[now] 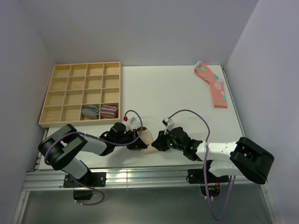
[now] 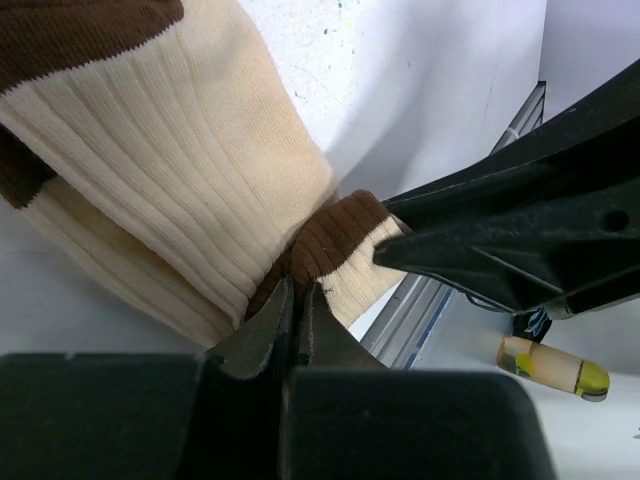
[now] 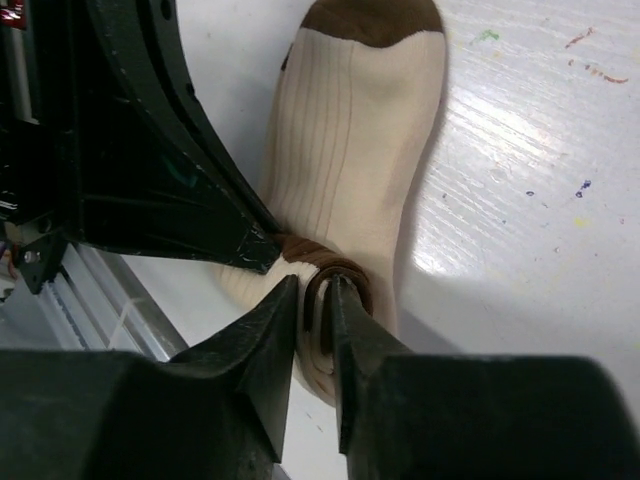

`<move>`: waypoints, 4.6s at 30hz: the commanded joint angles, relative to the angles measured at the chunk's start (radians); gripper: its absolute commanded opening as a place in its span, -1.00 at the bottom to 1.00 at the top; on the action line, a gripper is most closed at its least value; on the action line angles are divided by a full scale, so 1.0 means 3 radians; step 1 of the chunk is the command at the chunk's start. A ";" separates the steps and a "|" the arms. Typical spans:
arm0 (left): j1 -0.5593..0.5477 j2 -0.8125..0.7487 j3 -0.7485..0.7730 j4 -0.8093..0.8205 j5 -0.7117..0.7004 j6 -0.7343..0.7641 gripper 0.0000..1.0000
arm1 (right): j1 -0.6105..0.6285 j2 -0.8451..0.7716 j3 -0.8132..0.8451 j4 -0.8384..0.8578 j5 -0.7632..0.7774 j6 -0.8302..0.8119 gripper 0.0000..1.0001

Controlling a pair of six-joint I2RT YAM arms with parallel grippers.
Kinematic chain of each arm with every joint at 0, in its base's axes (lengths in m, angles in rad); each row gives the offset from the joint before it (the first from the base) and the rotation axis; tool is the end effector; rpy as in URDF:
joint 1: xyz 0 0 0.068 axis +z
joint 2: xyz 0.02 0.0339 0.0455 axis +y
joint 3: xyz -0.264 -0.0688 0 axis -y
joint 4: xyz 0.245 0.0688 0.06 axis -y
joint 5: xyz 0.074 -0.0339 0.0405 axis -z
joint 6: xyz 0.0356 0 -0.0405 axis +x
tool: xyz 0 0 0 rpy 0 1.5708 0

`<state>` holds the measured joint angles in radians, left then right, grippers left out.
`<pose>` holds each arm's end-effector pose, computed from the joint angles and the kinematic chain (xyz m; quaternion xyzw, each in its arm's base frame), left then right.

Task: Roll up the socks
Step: Roll the sock at the center of the board.

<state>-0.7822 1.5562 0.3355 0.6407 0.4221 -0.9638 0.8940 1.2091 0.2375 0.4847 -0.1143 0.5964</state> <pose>0.1639 -0.1835 0.1096 0.0212 0.8657 -0.4746 0.1574 0.1290 0.1670 0.1408 -0.1559 0.8415 0.3852 0.3453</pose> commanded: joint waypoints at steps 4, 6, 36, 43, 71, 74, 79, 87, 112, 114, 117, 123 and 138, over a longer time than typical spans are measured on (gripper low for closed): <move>0.0005 0.0212 -0.0183 -0.0459 -0.0154 0.0277 -0.99 | 0.0098 0.0203 0.0256 -0.0464 0.0155 0.0123 -0.79; 0.0005 0.0177 -0.0198 -0.0423 -0.0180 0.0288 -0.99 | 0.0108 0.0259 0.0410 -0.0771 0.0181 0.0154 -0.94; -0.0613 -0.1644 -0.0546 -0.0208 -0.1938 0.0927 -0.12 | 0.0078 0.1415 0.2527 -0.3758 0.0238 0.0011 -1.00; -0.0946 -0.1583 -0.0638 0.0221 -0.2056 0.1080 -0.08 | 0.0073 0.1701 0.2813 -0.3922 0.0171 -0.0055 -1.00; -0.1284 -0.0744 -0.0597 0.0733 -0.2097 0.1203 -0.06 | -0.0019 0.2141 0.3268 -0.4172 0.0008 -0.0219 -1.00; -0.1294 -0.0703 -0.0561 0.0677 -0.2143 0.1193 -0.08 | -0.0025 0.2152 0.3284 -0.4167 0.0002 -0.0219 -1.00; -0.1314 -0.0581 -0.0525 0.0610 -0.2174 0.1132 -0.25 | -0.0040 0.2121 0.3279 -0.4086 -0.0048 -0.0188 -1.00; -0.1355 -0.0443 -0.0632 0.0666 -0.2220 0.0866 -0.85 | -0.0040 0.1958 0.3070 -0.3815 -0.0074 -0.0112 -0.63; -0.1345 -0.0227 -0.0843 0.0244 -0.2220 -0.0218 -0.99 | -0.0280 0.0004 0.1183 -0.1398 0.0018 -0.0009 -0.02; -0.1340 -0.0278 -0.0796 0.0089 -0.2215 -0.0239 -0.99 | -0.0285 -0.0082 0.1024 -0.1253 -0.0074 -0.0040 -0.01; -0.1299 -0.0325 -0.0755 -0.0090 -0.2149 -0.0275 -0.99 | -0.0285 -0.0164 0.0820 -0.0967 -0.0181 -0.0070 0.03; -0.1136 -0.0335 -0.0776 -0.0218 -0.1995 -0.0326 -0.99 | -0.0285 -0.0195 0.0451 -0.0445 -0.0207 -0.0055 0.09; -0.0865 -0.0079 -0.0755 -0.0310 -0.1658 -0.0418 -0.99 | -0.0285 -0.0098 0.0011 0.0348 -0.0417 -0.0096 0.22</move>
<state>-1.0554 1.4563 0.1532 0.8471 -0.1024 -1.1248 0.8135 1.1694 0.2539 0.4877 -0.2340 0.5896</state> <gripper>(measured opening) 0.228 0.609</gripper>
